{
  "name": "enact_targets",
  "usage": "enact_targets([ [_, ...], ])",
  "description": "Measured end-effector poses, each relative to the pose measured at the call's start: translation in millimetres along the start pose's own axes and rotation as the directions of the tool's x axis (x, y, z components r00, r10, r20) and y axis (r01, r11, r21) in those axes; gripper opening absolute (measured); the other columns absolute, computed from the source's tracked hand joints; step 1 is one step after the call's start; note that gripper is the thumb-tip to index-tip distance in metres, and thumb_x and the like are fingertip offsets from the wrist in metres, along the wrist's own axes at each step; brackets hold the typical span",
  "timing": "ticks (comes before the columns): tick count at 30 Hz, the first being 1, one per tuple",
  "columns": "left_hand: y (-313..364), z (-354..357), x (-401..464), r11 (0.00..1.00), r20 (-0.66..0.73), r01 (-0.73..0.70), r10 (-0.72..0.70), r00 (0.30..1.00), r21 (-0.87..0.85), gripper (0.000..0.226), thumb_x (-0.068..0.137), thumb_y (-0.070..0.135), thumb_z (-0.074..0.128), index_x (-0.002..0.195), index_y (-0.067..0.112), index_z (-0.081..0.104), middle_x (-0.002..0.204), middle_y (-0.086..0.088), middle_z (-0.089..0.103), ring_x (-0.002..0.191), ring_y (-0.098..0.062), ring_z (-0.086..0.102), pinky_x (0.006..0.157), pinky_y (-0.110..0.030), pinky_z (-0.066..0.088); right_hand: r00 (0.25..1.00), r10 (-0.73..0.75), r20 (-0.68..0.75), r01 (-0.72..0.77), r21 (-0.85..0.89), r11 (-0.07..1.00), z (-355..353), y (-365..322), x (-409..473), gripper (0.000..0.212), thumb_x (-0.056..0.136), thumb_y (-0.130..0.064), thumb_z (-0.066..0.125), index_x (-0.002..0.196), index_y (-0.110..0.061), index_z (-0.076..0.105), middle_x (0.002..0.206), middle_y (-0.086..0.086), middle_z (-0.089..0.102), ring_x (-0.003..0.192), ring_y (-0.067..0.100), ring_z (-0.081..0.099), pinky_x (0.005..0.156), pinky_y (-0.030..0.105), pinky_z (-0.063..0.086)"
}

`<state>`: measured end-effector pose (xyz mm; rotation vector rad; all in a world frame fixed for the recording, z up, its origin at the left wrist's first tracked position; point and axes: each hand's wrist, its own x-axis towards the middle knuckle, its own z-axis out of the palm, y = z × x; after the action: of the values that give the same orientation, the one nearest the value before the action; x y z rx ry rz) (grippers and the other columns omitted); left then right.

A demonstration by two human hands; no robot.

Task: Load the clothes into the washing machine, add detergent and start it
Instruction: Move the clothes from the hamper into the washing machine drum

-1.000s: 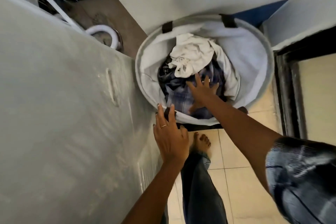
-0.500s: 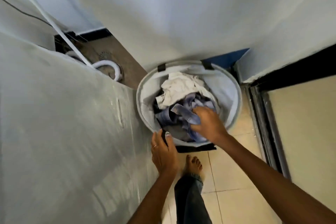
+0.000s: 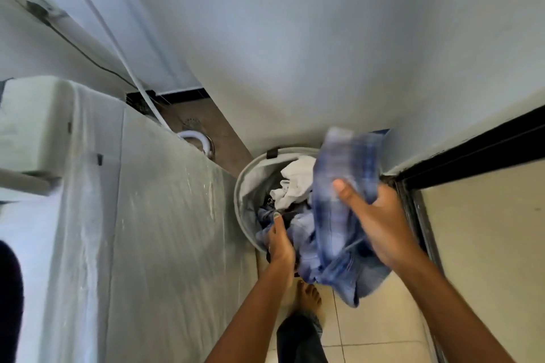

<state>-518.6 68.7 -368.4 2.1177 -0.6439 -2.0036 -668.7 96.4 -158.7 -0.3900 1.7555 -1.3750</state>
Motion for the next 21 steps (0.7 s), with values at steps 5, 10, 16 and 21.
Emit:
enact_targets([
  [5,33.6,2.9,-49.4,0.999,0.011,0.045,-0.045,0.999,0.002,0.081,0.075,0.075,0.045,0.135,0.020,0.049,0.135,-0.009,0.054,0.116,-0.030,0.056,0.101,-0.047,0.046,0.993,0.114,0.041,-0.121,0.434,0.893,-6.8,-53.3,1.5,0.028,0.075,-0.032,0.061,0.097,-0.016,0.066,0.095,0.003,0.073,0.090,0.021,0.070,0.073,0.035,0.059],
  [10,57.4,18.8,-86.9,0.958,0.330,0.176,-0.094,0.939,-0.228,0.073,0.063,0.075,0.067,0.110,0.019,0.069,0.102,-0.002,0.070,0.100,-0.023,0.061,0.093,-0.041,0.047,0.943,0.134,0.306,-0.297,0.587,0.753,2.6,-67.5,-18.5,0.037,0.078,-0.033,0.054,0.105,-0.009,0.062,0.085,0.009,0.072,0.076,0.020,0.071,0.062,0.033,0.058],
  [16,116.0,24.3,-129.1,0.993,0.255,-0.023,0.053,0.966,-0.117,0.031,0.103,0.014,0.029,0.081,0.010,0.050,0.071,-0.002,0.057,0.068,-0.014,0.048,0.058,-0.024,0.048,0.959,0.187,0.211,-0.267,0.465,0.844,-16.4,-43.0,-24.6,0.035,0.083,-0.025,0.058,0.113,-0.009,0.062,0.103,0.012,0.072,0.091,0.024,0.071,0.065,0.030,0.058],
  [21,116.6,15.5,-132.2,0.932,0.117,-0.350,0.339,0.934,0.098,0.024,0.096,-0.001,0.041,0.075,-0.001,0.051,0.071,-0.007,0.051,0.068,-0.016,0.046,0.064,-0.025,0.041,0.937,0.343,-0.064,-0.316,0.262,0.912,-29.6,12.4,-2.8,0.032,0.090,-0.022,0.060,0.121,-0.017,0.054,0.119,0.009,0.065,0.106,0.026,0.063,0.074,0.035,0.053],
])
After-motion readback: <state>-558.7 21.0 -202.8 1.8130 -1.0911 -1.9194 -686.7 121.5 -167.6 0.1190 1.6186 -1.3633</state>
